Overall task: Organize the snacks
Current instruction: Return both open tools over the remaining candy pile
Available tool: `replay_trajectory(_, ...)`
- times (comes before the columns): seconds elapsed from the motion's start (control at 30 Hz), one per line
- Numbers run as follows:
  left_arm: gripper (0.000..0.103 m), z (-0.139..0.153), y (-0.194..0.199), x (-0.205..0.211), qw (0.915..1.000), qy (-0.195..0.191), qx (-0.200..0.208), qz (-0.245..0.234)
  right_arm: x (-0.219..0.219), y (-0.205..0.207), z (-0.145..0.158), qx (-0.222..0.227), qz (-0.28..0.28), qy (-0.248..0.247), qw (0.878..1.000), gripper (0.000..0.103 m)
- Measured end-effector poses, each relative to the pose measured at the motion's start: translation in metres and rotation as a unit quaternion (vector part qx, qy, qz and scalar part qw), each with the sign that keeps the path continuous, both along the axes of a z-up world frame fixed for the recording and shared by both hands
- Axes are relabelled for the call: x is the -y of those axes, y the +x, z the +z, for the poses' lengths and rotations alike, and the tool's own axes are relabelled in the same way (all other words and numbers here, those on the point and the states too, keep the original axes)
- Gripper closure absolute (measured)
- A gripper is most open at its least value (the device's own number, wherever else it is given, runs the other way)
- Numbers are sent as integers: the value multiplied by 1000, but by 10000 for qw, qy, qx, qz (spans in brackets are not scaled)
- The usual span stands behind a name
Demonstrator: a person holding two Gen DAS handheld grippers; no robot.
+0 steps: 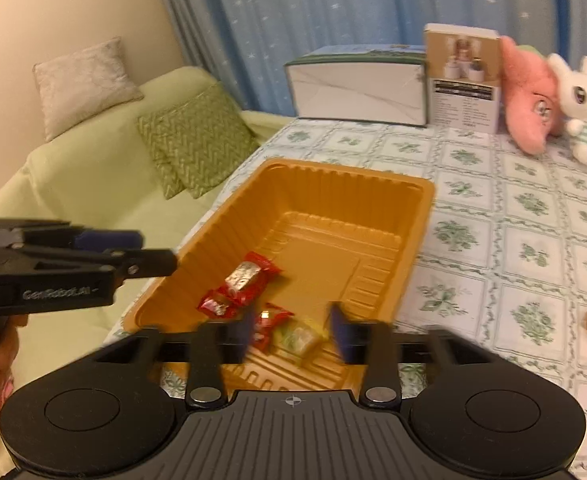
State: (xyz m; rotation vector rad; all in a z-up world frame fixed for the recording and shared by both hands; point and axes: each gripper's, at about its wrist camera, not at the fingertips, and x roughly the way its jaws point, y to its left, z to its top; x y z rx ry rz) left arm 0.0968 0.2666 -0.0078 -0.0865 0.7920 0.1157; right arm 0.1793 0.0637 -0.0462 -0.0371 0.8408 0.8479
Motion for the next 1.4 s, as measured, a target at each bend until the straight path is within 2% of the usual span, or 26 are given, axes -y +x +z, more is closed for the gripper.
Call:
replay_trajectory(0.33,50,21,-5,35,9996,-39,210,-179,93,-9,26,232,-1049,-43,9942,45)
replay_trajectory(0.57,41,40,7,93,9976,-113,390,-557,175,-14,42,249,-1980,-191,9797,45)
replay_trajectory(0.67,35,44,13,120,9960,-167,455,-746,207,-15,47,302,-2286,-314,9725,45)
replay_trajectory(0.77,33,44,23,150,9942,-246,466,-934,237,-17,51,397,-2548,-473,9650,45)
replay_trajectory(0.93,24,40,36,200,9901,-299,498,-1276,282,-17,52,362,-2847,-552,9563,45)
replay_trajectory(1.1,24,32,49,235,9880,-399,444,-1423,315,-15,48,296,-3063,-555,9498,45)
replay_trajectory(1.4,22,8,66,271,9876,-505,226,-1469,335,-3,27,152,-3138,-589,9475,45)
